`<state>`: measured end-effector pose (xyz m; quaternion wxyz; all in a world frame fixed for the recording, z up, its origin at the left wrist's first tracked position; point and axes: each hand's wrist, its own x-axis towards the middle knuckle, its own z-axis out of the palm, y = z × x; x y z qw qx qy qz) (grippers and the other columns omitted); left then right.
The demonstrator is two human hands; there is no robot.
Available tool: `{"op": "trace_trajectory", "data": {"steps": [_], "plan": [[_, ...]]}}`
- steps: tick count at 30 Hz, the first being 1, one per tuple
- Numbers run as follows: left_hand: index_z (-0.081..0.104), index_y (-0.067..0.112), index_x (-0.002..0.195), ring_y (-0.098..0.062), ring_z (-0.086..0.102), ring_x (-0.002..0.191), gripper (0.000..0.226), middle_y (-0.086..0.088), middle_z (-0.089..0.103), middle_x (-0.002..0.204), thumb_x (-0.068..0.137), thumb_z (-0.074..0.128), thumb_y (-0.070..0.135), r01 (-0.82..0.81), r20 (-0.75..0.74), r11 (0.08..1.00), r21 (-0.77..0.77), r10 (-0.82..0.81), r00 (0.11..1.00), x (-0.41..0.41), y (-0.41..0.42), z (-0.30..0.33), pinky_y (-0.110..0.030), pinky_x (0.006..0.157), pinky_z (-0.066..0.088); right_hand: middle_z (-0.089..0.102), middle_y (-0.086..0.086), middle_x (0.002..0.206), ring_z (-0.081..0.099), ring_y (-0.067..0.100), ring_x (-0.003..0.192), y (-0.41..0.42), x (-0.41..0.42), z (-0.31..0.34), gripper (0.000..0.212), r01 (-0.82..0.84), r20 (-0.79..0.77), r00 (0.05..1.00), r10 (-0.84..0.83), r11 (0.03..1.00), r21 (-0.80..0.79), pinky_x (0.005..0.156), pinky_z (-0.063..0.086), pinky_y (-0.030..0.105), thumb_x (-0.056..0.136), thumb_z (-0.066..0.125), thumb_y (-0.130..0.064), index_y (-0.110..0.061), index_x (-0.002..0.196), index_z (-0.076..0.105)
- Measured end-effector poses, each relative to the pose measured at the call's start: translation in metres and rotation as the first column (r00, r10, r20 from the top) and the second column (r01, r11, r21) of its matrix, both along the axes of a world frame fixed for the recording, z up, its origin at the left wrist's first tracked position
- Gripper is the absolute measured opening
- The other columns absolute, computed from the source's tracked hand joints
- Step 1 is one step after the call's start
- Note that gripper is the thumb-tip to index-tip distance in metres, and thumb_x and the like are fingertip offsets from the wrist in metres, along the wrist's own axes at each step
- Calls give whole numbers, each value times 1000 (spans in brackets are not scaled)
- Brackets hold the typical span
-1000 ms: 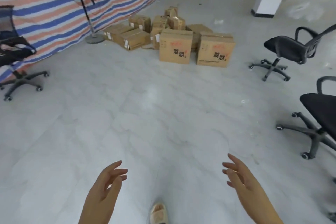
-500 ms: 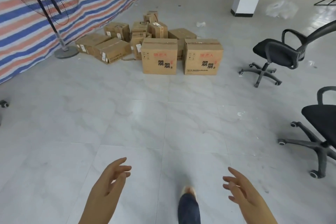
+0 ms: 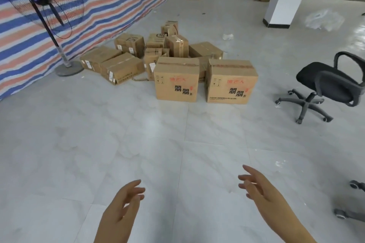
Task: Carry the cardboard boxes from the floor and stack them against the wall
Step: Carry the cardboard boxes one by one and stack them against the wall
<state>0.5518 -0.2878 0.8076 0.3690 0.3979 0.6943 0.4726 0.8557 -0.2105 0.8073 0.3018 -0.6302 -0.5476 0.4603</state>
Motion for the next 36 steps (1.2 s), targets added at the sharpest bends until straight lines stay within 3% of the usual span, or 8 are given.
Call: {"op": "trace_trajectory", "data": {"steps": [4, 11, 15, 23, 28, 30, 33, 36], "plan": [[64, 19, 101, -1, 67, 77, 36, -5, 71, 94, 89, 48, -11, 65, 0, 996, -54, -65, 998, -21, 83, -14, -9, 71, 48, 67, -10, 107, 65, 8, 97, 71, -14, -14, 34, 53, 10, 999, -53, 998, -22, 95, 49, 39, 95, 53, -13, -37, 118, 53], [64, 25, 97, 3, 66, 76, 39, -5, 71, 96, 91, 47, -10, 183, -65, 980, -83, -188, 980, -68, 265, -5, -7, 68, 48, 68, -9, 102, 68, 9, 90, 180, -35, -30, 33, 284, 7, 959, -285, 955, -80, 94, 49, 47, 94, 53, -8, -29, 119, 56], [63, 25, 100, 3, 66, 80, 34, 1, 70, 98, 92, 49, -5, 357, -89, 931, -71, -362, 928, -61, 375, 6, -11, 74, 48, 66, -11, 107, 66, 9, 96, 242, -31, -22, 33, 355, 7, 935, -356, 933, -62, 92, 51, 38, 95, 52, -13, -36, 119, 51], [63, 31, 105, 2, 65, 88, 32, 10, 71, 95, 94, 51, 3, 531, -54, 843, -85, -536, 843, 47, 546, -8, -16, 80, 48, 67, -4, 106, 67, 13, 93, 351, 50, -44, 32, 521, -24, 850, -526, 846, -109, 89, 51, 42, 95, 50, -8, -25, 122, 53], [63, 26, 101, -7, 67, 86, 31, 2, 70, 97, 94, 48, 1, 468, 28, 880, -87, -467, 884, 133, 634, -21, -41, 90, 48, 68, -3, 104, 68, 13, 93, 453, 147, -42, 32, 555, -44, 828, -559, 828, -83, 85, 52, 40, 96, 49, -6, -26, 120, 55], [64, 23, 103, -7, 68, 84, 30, 0, 70, 98, 94, 47, -1, 467, 48, 880, -93, -464, 884, 169, 673, -18, -36, 88, 50, 69, -5, 103, 69, 9, 90, 497, 188, -30, 32, 552, -45, 831, -554, 833, -40, 84, 53, 38, 96, 48, -7, -30, 118, 55], [62, 27, 103, 2, 65, 83, 30, 3, 70, 99, 93, 49, 1, 489, 24, 869, -74, -489, 872, 217, 728, -12, -11, 77, 48, 70, -7, 103, 69, 6, 90, 564, 245, -17, 30, 535, -47, 843, -535, 845, -21, 84, 52, 35, 97, 47, -10, -34, 115, 55], [61, 27, 103, 1, 65, 84, 32, 2, 69, 96, 94, 48, 0, 478, 30, 875, -73, -477, 878, 253, 776, -7, -16, 80, 49, 70, -10, 100, 68, 4, 89, 626, 283, -13, 29, 483, -21, 875, -483, 875, -21, 82, 52, 32, 98, 47, -13, -35, 116, 55]]}}
